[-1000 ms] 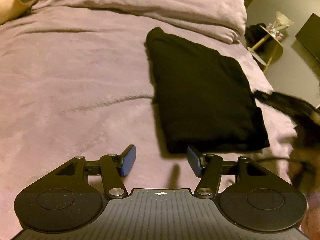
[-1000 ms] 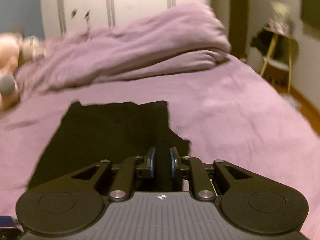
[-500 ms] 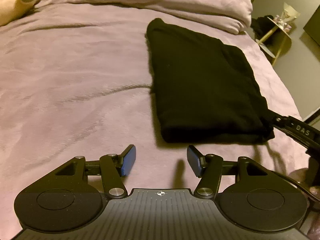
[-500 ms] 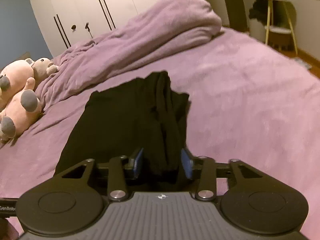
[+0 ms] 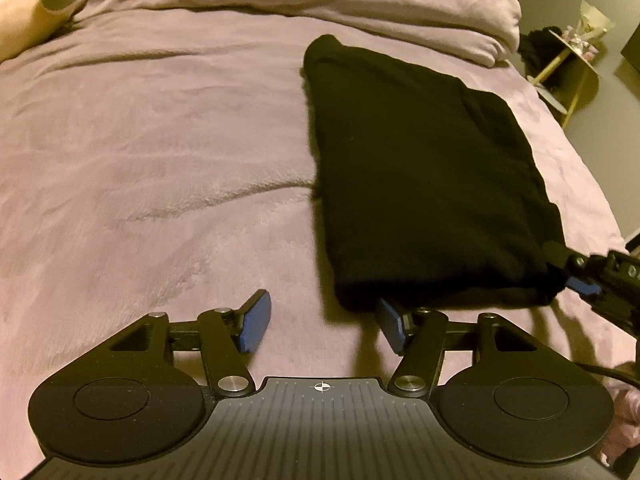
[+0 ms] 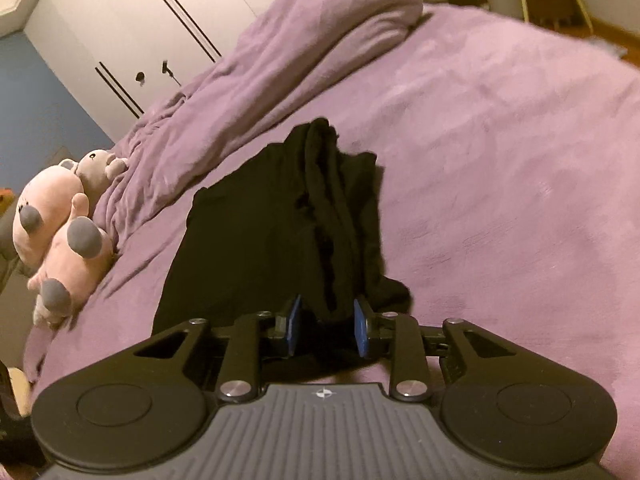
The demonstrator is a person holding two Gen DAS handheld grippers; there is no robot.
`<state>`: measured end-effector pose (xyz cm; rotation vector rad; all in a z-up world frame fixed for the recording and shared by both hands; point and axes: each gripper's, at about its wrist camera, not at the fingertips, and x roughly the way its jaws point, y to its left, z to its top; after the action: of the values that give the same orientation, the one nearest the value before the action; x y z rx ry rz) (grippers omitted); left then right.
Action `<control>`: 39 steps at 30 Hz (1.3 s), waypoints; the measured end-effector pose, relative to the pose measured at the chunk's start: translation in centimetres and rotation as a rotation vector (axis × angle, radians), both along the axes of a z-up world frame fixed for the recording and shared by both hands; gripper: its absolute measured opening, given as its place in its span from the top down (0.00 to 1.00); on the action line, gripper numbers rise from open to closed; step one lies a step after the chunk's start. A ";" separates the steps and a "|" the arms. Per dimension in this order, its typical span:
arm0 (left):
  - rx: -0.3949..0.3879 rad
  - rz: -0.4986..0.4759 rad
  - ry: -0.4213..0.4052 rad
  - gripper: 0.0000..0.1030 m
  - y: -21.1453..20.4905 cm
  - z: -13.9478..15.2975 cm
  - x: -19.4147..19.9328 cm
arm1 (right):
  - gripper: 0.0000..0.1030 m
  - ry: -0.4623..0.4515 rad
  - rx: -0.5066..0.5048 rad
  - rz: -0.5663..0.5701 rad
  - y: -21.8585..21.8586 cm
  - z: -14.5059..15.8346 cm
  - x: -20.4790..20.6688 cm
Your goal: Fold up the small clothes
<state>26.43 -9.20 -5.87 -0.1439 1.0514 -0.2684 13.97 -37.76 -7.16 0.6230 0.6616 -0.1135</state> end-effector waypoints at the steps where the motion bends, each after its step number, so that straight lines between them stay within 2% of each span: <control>1: 0.006 -0.003 -0.001 0.37 -0.1 0.1 0.0 | 0.73 -0.006 0.012 -0.003 0.0 -0.2 0.3; 2: 0.010 -0.007 -0.001 0.36 -0.1 0.1 0.0 | 0.79 -0.010 0.013 -0.004 0.0 -0.3 0.5; 3: 0.012 -0.010 -0.001 0.37 -0.1 0.2 0.0 | 0.89 -0.009 0.009 -0.006 0.1 -0.4 0.6; 5: 0.013 -0.007 -0.006 0.37 0.1 0.3 0.0 | 0.92 -0.031 0.047 -0.002 -0.1 -0.2 0.5; 7: 0.012 0.004 -0.004 0.37 0.3 0.2 0.1 | 0.92 -0.119 0.228 -0.008 -1.4 -0.1 -0.5; 9: 0.005 0.012 0.000 0.37 0.5 0.1 0.2 | 0.93 -0.207 0.501 -0.036 -3.5 -1.4 -1.7; 10: 0.001 0.014 0.002 0.36 0.6 0.1 0.2 | 0.93 -0.218 0.591 -0.059 -4.2 -2.2 -2.1; 11: 0.001 0.013 0.002 0.36 0.6 0.1 0.3 | 0.93 -0.201 0.607 -0.079 -4.7 -2.8 -2.3; 12: 0.003 0.008 0.002 0.36 0.6 0.1 0.3 | 0.93 -0.148 0.516 -0.094 -4.8 -2.9 -2.3; 13: 0.008 0.002 0.000 0.36 0.6 0.1 0.2 | 0.93 -0.077 0.376 -0.100 -4.5 -2.7 -2.0; 14: 0.014 -0.001 -0.002 0.36 0.6 0.1 0.2 | 0.93 -0.032 0.296 -0.085 -4.1 -2.9 -1.8; 18: 0.024 0.003 -0.002 0.36 0.9 0.3 0.1 | 0.93 -0.002 0.171 -0.049 -2.8 -2.0 -1.2; 24: 0.026 0.000 0.002 0.36 1.0 0.3 0.2 | 0.93 -0.025 0.151 -0.032 -2.3 -0.8 -1.4; 28: 0.024 -0.002 0.004 0.36 1.1 0.4 0.2 | 0.93 0.017 0.106 -0.028 -2.6 -1.4 -1.5; 32: 0.014 -0.001 0.008 0.36 1.6 0.5 0.2 | 0.93 0.052 0.007 0.006 -1.8 -1.3 -0.7; 35: -0.015 0.002 0.019 0.35 2.6 0.6 0.2 | 0.94 0.062 -0.037 0.038 -1.6 -1.3 -0.4; 39: -0.037 0.036 0.016 0.35 5.1 1.6 0.1 | 0.94 0.056 -0.039 0.075 -2.2 -1.2 -0.8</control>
<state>26.52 -4.10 -4.31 -0.1980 1.0591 -0.2547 13.14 -39.95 -8.34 0.5587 0.7348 -0.0743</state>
